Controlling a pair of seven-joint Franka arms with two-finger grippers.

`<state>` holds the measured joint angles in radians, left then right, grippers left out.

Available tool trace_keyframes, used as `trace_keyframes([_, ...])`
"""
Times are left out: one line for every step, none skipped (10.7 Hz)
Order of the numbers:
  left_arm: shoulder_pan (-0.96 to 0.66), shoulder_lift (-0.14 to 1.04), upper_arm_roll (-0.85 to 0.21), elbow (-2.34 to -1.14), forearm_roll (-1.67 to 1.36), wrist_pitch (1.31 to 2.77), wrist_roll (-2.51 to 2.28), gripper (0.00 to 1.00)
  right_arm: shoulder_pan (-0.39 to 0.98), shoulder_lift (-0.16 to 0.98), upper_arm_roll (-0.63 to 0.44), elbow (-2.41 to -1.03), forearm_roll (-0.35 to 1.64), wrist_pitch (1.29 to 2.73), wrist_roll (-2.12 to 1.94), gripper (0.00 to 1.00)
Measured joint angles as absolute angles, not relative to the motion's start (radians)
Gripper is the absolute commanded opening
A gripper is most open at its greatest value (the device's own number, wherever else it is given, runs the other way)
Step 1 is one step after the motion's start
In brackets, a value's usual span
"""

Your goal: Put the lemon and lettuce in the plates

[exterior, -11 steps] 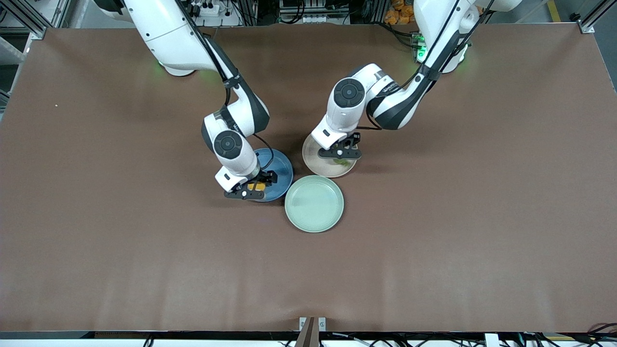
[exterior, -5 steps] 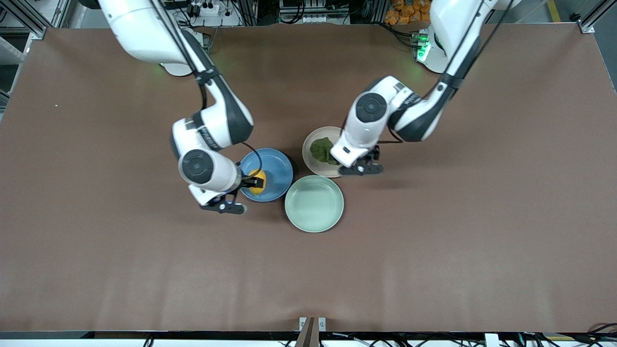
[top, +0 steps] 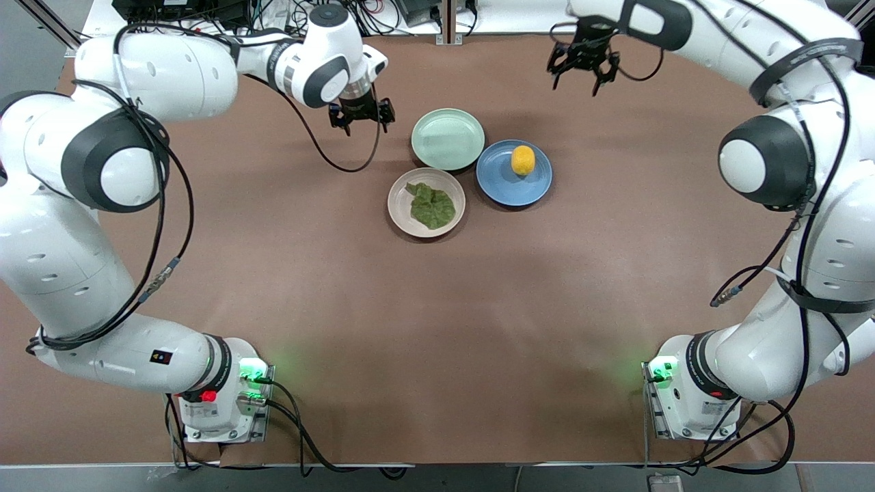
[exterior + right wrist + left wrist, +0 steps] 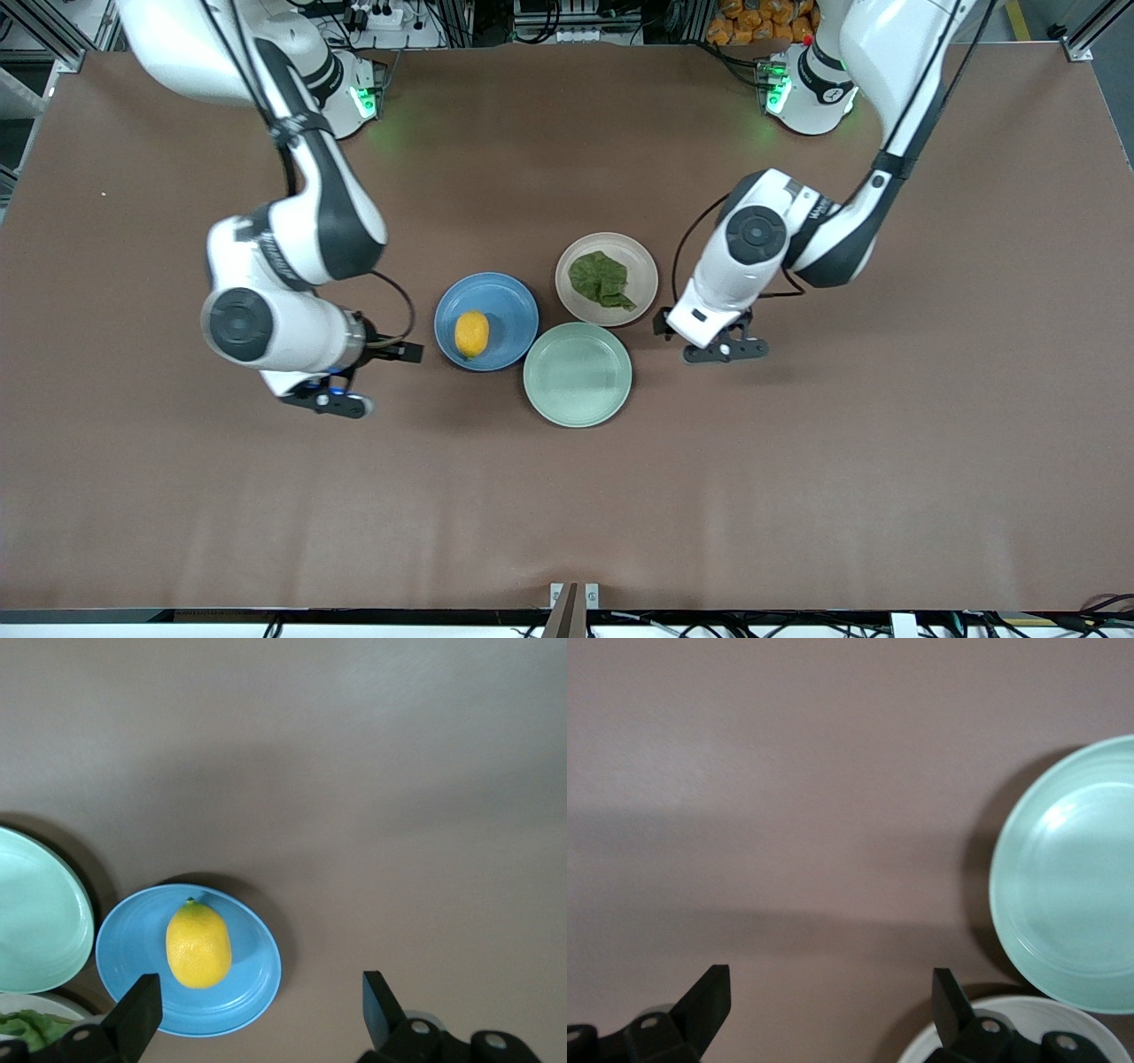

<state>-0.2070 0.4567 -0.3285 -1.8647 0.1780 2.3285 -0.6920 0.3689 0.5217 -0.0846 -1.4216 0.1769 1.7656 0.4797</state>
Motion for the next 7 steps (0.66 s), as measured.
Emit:
trace_keyframes([-0.193,0.457,-0.328,-1.861,0.178,2.317,-0.673,1.0,0.356,0.505,-0.093,-1.422,0.177,1.761,0.479,1.0])
trace_keyframes([-0.181,0.456,-0.327,-1.854,0.178,2.291,-0.651,1.0,0.34,0.493,-0.099,-1.421,0.177,1.759,0.472,1.0])
trace_keyframes([-0.17,0.455,-0.325,-1.846,0.184,2.264,-0.628,1.0,0.318,0.482,-0.102,-1.421,0.176,1.758,0.435,1.0])
trace_keyframes([-0.16,0.448,-0.319,-1.842,0.197,2.24,-0.596,1.0,0.287,0.471,-0.103,-1.42,0.176,1.749,0.374,1.0])
trace_keyframes([-0.155,0.437,-0.299,-1.84,0.201,2.21,-0.546,1.0,0.254,0.46,-0.105,-1.419,0.176,1.726,0.322,1.0])
trace_keyframes([-0.15,0.423,-0.278,-1.84,0.201,2.175,-0.495,1.0,0.223,0.447,-0.106,-1.414,0.176,1.702,0.295,1.0])
trace_keyframes([-0.148,0.411,-0.261,-1.842,0.201,2.149,-0.461,1.0,0.197,0.435,-0.107,-1.4,0.171,1.674,0.282,1.0])
